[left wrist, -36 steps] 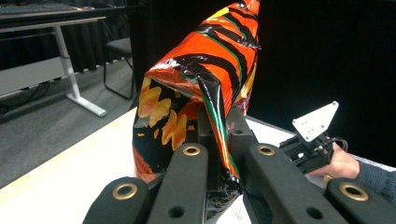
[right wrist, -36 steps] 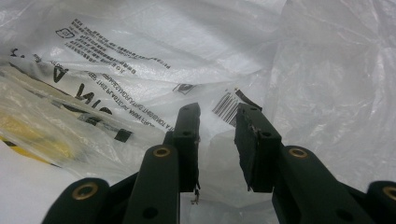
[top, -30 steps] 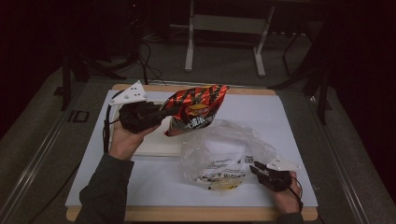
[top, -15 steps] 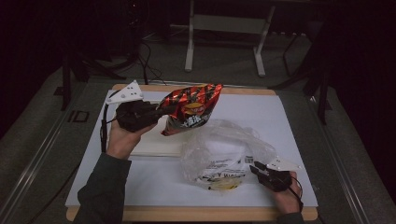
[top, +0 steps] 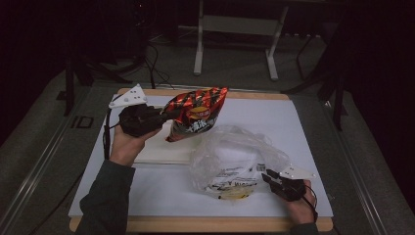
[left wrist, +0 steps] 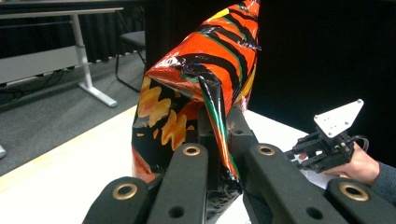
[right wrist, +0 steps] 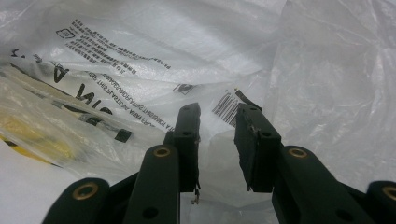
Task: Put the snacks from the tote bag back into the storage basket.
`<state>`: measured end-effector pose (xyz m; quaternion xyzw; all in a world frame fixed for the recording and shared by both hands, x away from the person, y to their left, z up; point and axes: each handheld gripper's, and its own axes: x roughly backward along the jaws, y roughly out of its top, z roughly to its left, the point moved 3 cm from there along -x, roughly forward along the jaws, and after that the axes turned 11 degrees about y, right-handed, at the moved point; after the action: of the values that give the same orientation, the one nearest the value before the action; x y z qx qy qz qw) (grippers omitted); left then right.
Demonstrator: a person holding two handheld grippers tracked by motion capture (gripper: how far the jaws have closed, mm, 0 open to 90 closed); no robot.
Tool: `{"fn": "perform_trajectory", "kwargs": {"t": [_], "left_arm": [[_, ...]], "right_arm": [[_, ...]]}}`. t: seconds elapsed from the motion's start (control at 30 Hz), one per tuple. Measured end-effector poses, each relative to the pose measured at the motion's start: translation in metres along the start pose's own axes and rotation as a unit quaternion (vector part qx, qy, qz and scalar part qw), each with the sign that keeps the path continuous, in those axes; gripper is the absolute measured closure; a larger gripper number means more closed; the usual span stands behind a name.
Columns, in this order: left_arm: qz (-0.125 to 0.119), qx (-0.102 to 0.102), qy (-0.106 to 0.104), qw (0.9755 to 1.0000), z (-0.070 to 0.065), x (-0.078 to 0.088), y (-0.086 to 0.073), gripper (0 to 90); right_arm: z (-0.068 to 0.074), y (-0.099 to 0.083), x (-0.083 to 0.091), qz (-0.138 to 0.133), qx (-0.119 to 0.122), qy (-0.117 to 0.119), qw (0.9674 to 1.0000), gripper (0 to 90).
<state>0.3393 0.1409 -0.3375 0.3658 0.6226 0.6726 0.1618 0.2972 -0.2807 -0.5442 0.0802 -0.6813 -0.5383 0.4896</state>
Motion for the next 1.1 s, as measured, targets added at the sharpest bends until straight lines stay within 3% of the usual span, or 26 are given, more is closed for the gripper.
{"fn": "perform_trajectory", "kwargs": {"t": [1.1], "left_arm": [[0.020,0.021,0.025,0.9992,0.023,-0.012,-0.015,88.8]], "right_arm": [[0.000,0.000,0.000,0.000,-0.001,0.000,1.0000,70.4]]}}
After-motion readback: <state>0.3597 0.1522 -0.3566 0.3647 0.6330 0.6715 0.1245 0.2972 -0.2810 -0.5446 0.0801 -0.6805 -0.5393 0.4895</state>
